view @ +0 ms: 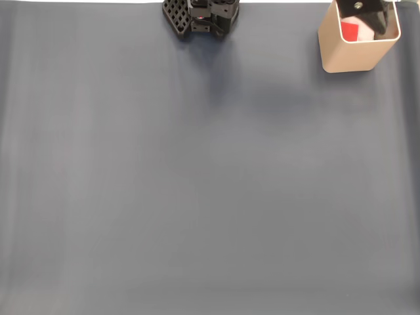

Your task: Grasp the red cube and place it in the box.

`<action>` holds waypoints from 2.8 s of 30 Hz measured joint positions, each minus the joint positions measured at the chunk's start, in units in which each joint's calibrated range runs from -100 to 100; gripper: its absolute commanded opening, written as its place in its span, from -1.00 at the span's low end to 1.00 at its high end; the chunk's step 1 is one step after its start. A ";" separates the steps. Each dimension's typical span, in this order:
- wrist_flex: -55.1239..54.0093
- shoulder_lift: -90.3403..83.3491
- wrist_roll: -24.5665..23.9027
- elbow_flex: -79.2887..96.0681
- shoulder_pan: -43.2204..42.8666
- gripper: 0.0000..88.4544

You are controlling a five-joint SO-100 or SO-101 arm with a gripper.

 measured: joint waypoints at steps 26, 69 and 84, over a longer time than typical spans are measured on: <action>-0.56 -17.19 1.86 15.10 36.13 -1.00; -1.35 -56.10 -2.00 56.51 54.38 -1.00; -1.35 -59.31 -3.61 67.45 54.38 -1.00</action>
